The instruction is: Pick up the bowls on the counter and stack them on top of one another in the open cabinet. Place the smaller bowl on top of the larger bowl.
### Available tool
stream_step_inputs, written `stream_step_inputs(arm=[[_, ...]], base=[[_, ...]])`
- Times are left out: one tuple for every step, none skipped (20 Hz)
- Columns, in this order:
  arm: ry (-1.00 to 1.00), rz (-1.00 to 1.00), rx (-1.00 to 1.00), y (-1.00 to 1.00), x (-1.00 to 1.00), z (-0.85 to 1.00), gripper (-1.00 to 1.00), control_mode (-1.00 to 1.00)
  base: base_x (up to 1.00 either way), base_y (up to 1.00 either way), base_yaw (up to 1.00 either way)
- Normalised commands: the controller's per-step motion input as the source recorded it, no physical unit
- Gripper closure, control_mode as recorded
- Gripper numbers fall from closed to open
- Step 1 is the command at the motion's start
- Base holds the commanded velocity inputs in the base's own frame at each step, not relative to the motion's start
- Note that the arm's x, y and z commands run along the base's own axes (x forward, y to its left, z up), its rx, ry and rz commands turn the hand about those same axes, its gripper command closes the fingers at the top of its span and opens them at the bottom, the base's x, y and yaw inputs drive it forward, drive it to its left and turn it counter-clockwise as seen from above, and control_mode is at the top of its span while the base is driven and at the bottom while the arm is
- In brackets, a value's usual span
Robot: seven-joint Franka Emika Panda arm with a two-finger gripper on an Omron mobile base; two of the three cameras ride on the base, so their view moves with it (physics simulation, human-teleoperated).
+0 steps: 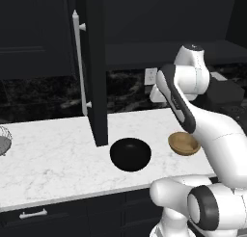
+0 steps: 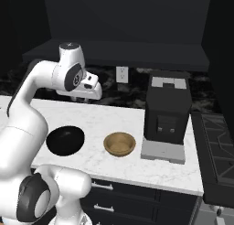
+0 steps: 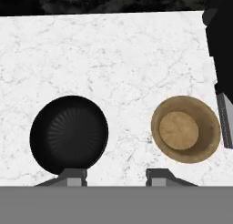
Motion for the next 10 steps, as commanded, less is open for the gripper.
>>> stream_step_inputs(arm=[[0.00,0.00,0.00,0.00,-0.12,0.00,-1.00,-1.00],[-0.18,-0.03,0.08,-0.43,-0.79,-0.12,-1.00,-1.00],[0.00,-0.22,0.16,-1.00,-0.45,-0.49,-1.00,-1.00],[0.00,-0.20,0.11,-1.00,-0.46,-0.66,-1.00,-1.00],[-0.07,-0.15,0.05,-1.00,-0.43,-0.69,-1.00,-1.00],[-0.02,-0.13,0.11,-1.00,-0.27,-0.77,-1.00,-1.00],[0.00,-0.09,0.11,-1.00,0.00,-0.81,-1.00,-1.00],[0.00,-0.07,0.10,-1.00,0.00,-0.86,-1.00,-1.00],[0.10,-0.02,0.00,-1.00,0.00,-1.00,-1.00,-1.00],[0.15,0.00,-0.05,-0.84,0.03,-1.00,-1.00,-1.00]], base=[[0.00,0.00,0.00],[0.00,0.00,0.00],[0.00,0.00,0.00],[0.00,0.00,0.00],[0.00,0.00,0.00],[0.00,0.00,0.00],[0.00,0.00,0.00],[0.00,0.00,0.00],[0.00,0.00,0.00],[0.00,0.00,0.00]])
